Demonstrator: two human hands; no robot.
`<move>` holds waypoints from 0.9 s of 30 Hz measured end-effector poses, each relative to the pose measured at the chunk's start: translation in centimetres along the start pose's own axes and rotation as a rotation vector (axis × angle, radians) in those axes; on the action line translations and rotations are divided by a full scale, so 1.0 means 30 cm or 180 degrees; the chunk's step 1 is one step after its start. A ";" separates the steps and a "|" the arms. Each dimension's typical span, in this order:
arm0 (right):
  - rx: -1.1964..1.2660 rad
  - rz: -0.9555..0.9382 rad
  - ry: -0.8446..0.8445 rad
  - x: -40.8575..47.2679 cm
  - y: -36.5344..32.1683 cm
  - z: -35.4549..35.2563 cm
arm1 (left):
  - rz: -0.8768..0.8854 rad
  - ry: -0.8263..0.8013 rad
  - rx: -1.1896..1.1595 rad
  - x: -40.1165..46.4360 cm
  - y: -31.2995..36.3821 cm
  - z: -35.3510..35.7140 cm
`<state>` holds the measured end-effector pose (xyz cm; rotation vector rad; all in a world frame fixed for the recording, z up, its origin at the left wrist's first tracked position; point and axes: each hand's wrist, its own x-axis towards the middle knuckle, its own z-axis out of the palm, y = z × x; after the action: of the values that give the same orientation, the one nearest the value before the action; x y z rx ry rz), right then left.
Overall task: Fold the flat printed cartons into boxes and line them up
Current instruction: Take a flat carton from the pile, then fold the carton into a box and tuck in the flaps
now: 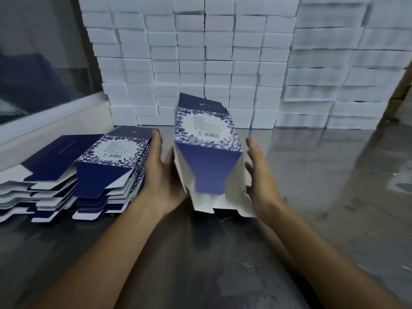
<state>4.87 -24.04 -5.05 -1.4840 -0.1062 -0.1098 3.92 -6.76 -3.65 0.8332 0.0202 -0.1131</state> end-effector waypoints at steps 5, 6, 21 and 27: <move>0.1003 0.0347 0.0053 0.006 -0.024 -0.028 | 0.0047 0.0381 0.0366 0.005 0.002 -0.004; 0.1004 0.0299 0.0010 0.003 -0.023 -0.029 | 0.0063 0.0385 0.0494 0.013 -0.005 -0.006; 0.0485 -0.0057 0.0448 0.027 0.005 -0.053 | 0.0644 0.0745 0.1471 0.060 -0.040 -0.033; 0.0404 -0.0587 0.0908 0.041 0.014 -0.074 | 0.1070 0.1239 0.1880 0.073 -0.042 -0.039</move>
<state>6.16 -26.22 -5.49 -1.3160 -0.0180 -0.4541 5.99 -6.94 -5.50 1.4258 0.2201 0.3795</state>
